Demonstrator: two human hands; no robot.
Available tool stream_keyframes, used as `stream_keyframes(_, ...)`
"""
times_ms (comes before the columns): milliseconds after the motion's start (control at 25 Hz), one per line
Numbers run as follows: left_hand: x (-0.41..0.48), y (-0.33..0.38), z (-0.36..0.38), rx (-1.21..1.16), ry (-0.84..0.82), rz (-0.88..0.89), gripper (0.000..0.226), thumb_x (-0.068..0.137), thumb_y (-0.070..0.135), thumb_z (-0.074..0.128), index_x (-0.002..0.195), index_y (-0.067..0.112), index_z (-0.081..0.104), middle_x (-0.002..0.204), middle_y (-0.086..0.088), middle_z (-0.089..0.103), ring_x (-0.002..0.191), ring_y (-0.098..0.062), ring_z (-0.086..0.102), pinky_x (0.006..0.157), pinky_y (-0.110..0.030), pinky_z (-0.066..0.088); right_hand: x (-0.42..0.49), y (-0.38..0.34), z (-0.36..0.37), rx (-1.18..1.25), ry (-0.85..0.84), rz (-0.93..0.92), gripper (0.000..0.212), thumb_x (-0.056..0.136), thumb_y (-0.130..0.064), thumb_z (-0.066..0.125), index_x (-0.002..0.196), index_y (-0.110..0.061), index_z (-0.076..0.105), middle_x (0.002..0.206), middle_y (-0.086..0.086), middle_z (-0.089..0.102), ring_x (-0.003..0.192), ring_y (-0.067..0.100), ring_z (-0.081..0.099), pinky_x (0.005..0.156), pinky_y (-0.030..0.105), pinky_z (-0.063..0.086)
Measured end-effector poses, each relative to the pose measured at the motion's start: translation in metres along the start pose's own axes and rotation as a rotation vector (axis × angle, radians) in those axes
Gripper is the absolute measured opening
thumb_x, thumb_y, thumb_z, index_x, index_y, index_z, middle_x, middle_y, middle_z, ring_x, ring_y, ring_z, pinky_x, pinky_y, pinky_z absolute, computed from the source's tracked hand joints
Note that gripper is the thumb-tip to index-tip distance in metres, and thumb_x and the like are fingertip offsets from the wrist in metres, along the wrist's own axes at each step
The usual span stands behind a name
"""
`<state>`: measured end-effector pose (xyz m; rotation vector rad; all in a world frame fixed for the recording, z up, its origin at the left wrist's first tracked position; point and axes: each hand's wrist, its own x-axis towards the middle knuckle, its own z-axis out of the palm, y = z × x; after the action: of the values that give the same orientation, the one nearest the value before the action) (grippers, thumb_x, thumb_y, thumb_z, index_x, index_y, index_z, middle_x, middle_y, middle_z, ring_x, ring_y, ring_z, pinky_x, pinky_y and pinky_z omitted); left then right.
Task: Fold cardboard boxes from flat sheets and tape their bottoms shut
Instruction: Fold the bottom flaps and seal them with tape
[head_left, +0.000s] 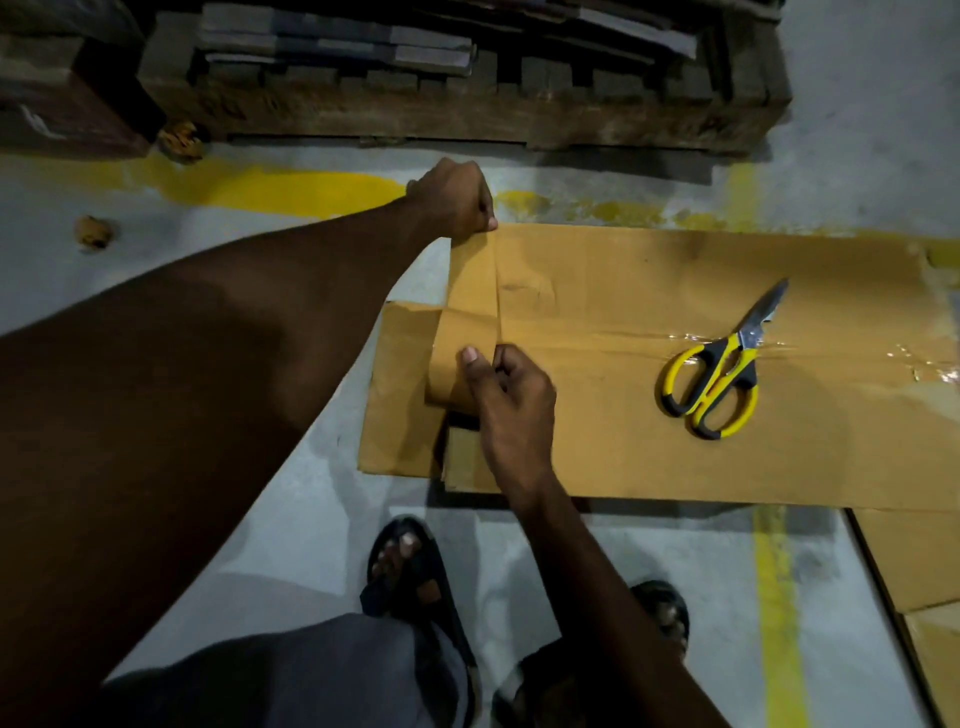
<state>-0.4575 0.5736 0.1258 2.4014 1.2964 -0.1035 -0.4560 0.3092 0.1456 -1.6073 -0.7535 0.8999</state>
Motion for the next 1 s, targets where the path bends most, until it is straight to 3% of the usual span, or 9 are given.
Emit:
stream_keyframes(120,-0.017,0.0,0.005,0.043,0.084,-0.097,0.036,0.083,0.048,0.068,0.114,0.028,0.069,0.12,-0.007,0.064,0.12,-0.032,0.052,0.095,-0.047,0.044,-0.022,0.007,-0.004,0.11,-0.004,0.027,0.025,0.094,-0.017,0.064,0.075,-0.004,0.053,0.065,-0.001,0.05,0.057,0.0,0.047,0.055,0.012,0.04)
stream_keyframes(200,-0.049,-0.002,0.01,-0.095,0.235,-0.158,0.035,0.087,0.042,0.061,0.118,0.026,0.063,0.121,-0.012,0.059,0.118,-0.034,0.052,0.093,-0.043,0.043,-0.023,0.002,-0.005,0.067,-0.001,0.024,0.024,0.094,-0.013,0.064,0.076,-0.004,0.051,0.063,-0.002,0.047,0.054,-0.003,0.045,0.052,0.008,0.037)
stream_keyframes(320,-0.127,-0.003,0.023,-0.57,0.422,-0.26,0.018,0.086,0.021,0.048,0.09,0.015,0.065,0.087,-0.012,0.066,0.087,-0.029,0.064,0.076,-0.033,0.047,-0.023,-0.005,-0.005,-0.04,0.021,-0.006,0.022,0.092,-0.016,0.066,0.078,-0.005,0.054,0.065,-0.001,0.049,0.055,-0.005,0.045,0.052,0.007,0.036)
stream_keyframes(440,-0.224,0.011,0.046,-0.853,0.291,-0.263,0.019,0.073,0.014,0.043,0.075,0.013,0.063,0.071,-0.007,0.059,0.069,-0.021,0.056,0.061,-0.034,0.043,-0.026,-0.001,-0.007,-0.148,0.018,-0.032,0.025,0.092,-0.022,0.066,0.075,-0.008,0.053,0.063,-0.003,0.051,0.056,-0.004,0.045,0.054,0.014,0.037)
stream_keyframes(520,-0.26,0.018,0.056,-0.759,0.204,-0.183,0.027,0.069,0.018,0.045,0.078,-0.001,0.062,0.073,-0.015,0.058,0.069,-0.019,0.052,0.061,-0.032,0.036,-0.025,-0.003,-0.012,-0.216,-0.011,-0.062,0.025,0.091,-0.023,0.068,0.073,-0.015,0.052,0.063,-0.008,0.051,0.057,-0.004,0.047,0.054,0.014,0.035)
stream_keyframes(600,-0.266,0.017,0.057,-0.568,0.144,-0.03,0.033,0.078,0.02,0.055,0.099,-0.003,0.065,0.092,-0.018,0.065,0.084,-0.023,0.058,0.069,-0.03,0.04,-0.025,-0.001,-0.022,-0.334,-0.113,-0.094,0.019,0.086,-0.03,0.072,0.083,-0.02,0.056,0.075,-0.006,0.058,0.069,0.0,0.053,0.06,0.017,0.04)
stream_keyframes(720,-0.263,0.006,0.054,-0.401,0.109,0.128,0.033,0.089,0.02,0.064,0.113,-0.002,0.059,0.108,-0.02,0.065,0.103,-0.033,0.059,0.083,-0.038,0.047,-0.037,0.018,-0.043,-0.728,-0.323,-0.236,0.059,0.075,-0.051,0.073,0.118,-0.014,0.055,0.116,0.007,0.056,0.106,0.021,0.053,0.089,0.037,0.049)
stream_keyframes(840,-0.275,0.002,0.06,-0.43,0.157,0.071,0.029,0.091,0.018,0.062,0.111,-0.002,0.057,0.107,-0.02,0.064,0.1,-0.032,0.06,0.081,-0.038,0.047,-0.051,0.045,-0.05,-1.201,-0.428,-0.355,0.08,0.076,-0.062,0.069,0.139,-0.02,0.042,0.151,0.01,0.035,0.142,0.031,0.027,0.116,0.054,0.025)
stream_keyframes(1000,-0.291,0.019,0.053,-0.577,0.216,-0.097,0.021,0.094,0.025,0.06,0.095,0.005,0.054,0.088,-0.009,0.063,0.077,-0.02,0.058,0.064,-0.027,0.042,-0.053,0.047,-0.042,-1.271,-0.385,-0.355,0.079,0.076,-0.038,0.076,0.143,-0.017,0.04,0.156,0.012,0.032,0.148,0.036,0.019,0.116,0.06,0.016)
